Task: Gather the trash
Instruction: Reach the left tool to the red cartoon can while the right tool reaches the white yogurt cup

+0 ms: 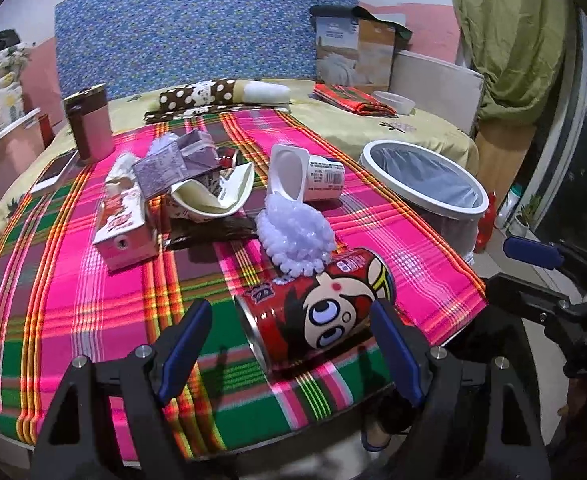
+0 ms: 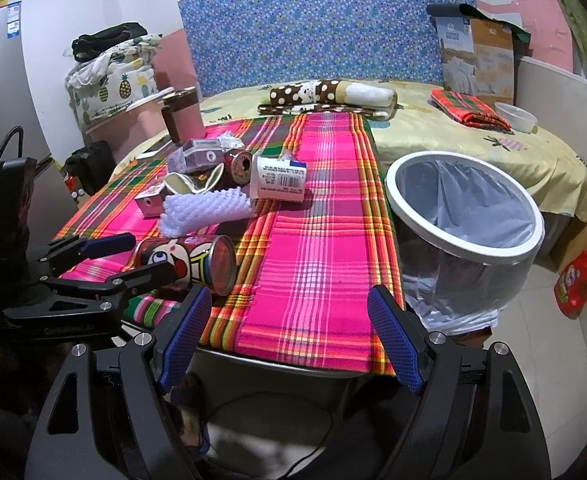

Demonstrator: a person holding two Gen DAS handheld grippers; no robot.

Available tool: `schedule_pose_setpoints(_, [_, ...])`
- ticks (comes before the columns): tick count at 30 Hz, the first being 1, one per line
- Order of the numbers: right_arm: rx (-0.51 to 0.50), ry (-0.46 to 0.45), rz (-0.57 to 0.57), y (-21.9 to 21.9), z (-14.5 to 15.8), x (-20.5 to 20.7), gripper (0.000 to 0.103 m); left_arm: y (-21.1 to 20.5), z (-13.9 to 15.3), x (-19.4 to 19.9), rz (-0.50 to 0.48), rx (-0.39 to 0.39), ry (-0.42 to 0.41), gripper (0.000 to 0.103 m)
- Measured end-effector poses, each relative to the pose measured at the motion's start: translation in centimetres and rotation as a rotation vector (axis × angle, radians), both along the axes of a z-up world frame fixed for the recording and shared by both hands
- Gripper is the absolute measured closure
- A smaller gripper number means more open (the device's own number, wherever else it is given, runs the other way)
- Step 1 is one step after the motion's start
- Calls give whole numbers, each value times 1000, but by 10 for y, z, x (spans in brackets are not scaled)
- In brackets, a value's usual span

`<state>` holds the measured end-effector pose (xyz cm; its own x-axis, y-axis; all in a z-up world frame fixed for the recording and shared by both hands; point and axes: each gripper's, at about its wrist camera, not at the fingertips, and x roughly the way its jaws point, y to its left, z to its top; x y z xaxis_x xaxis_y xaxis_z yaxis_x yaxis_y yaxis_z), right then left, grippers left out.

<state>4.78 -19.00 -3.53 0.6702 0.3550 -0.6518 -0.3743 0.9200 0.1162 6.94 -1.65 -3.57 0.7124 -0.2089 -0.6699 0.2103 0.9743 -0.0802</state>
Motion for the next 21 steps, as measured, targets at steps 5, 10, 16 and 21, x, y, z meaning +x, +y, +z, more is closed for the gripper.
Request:
schedule_pose_setpoints(5, [3,18,-1,-1,-4,8,22,-6,-6,13,-53,25,-2,20])
schedule_pose_setpoints(10, [6,39,-4,-4,-8,14,22,-12,-13,26,-75,45,22,19])
schedule_pose_setpoints(16, [10,65,-11,-7,-13,23,22,-10,-16,38,-71,29,27,20])
schedule_pose_setpoints(21, [10,77,-16,-8,-15,29,22,-9,-16,45,-83,6,17,24])
